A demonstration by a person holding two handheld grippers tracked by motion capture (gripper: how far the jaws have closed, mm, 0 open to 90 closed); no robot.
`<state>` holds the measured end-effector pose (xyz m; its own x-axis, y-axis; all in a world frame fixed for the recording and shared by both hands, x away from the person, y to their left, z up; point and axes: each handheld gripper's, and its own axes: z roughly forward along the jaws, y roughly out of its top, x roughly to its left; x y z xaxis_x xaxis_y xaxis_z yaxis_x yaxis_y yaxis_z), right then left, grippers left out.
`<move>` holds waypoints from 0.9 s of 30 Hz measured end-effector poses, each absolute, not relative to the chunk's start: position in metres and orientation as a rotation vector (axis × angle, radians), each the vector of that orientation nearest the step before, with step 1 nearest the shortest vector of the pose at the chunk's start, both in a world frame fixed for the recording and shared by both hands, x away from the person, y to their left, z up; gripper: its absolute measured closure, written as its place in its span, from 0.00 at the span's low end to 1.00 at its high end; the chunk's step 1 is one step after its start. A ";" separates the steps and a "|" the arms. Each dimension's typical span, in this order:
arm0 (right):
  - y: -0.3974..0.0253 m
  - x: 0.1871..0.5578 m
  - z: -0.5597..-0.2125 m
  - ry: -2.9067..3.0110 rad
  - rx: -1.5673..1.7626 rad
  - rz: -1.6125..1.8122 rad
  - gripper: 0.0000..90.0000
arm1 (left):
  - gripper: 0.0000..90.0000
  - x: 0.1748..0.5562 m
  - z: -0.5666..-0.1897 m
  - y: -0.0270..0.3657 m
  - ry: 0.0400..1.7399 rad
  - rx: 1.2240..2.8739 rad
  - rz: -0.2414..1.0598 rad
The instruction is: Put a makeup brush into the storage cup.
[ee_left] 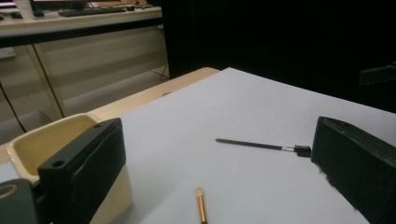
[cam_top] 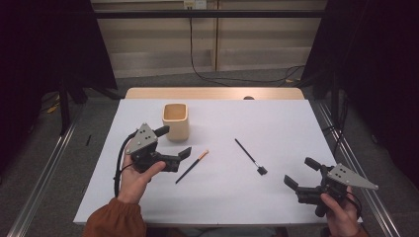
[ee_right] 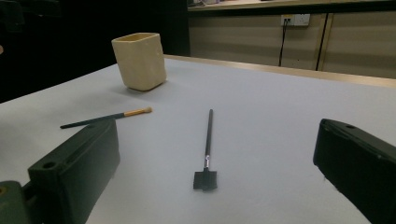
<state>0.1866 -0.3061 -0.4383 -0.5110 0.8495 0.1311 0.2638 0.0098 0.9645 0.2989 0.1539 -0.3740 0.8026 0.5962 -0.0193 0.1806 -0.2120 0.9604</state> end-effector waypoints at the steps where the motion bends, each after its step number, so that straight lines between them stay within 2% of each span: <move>1: -0.306 0.186 -0.438 1.793 1.134 1.527 0.00 | 0.03 0.301 -0.375 0.152 0.601 1.788 0.416; 5: -0.306 0.183 -0.437 1.790 1.135 1.532 0.00 | 0.05 0.309 -0.375 0.145 0.601 1.815 0.372; 27: -0.304 0.184 -0.438 1.813 1.125 1.532 0.00 | 0.07 0.343 -0.370 0.113 0.589 2.004 0.367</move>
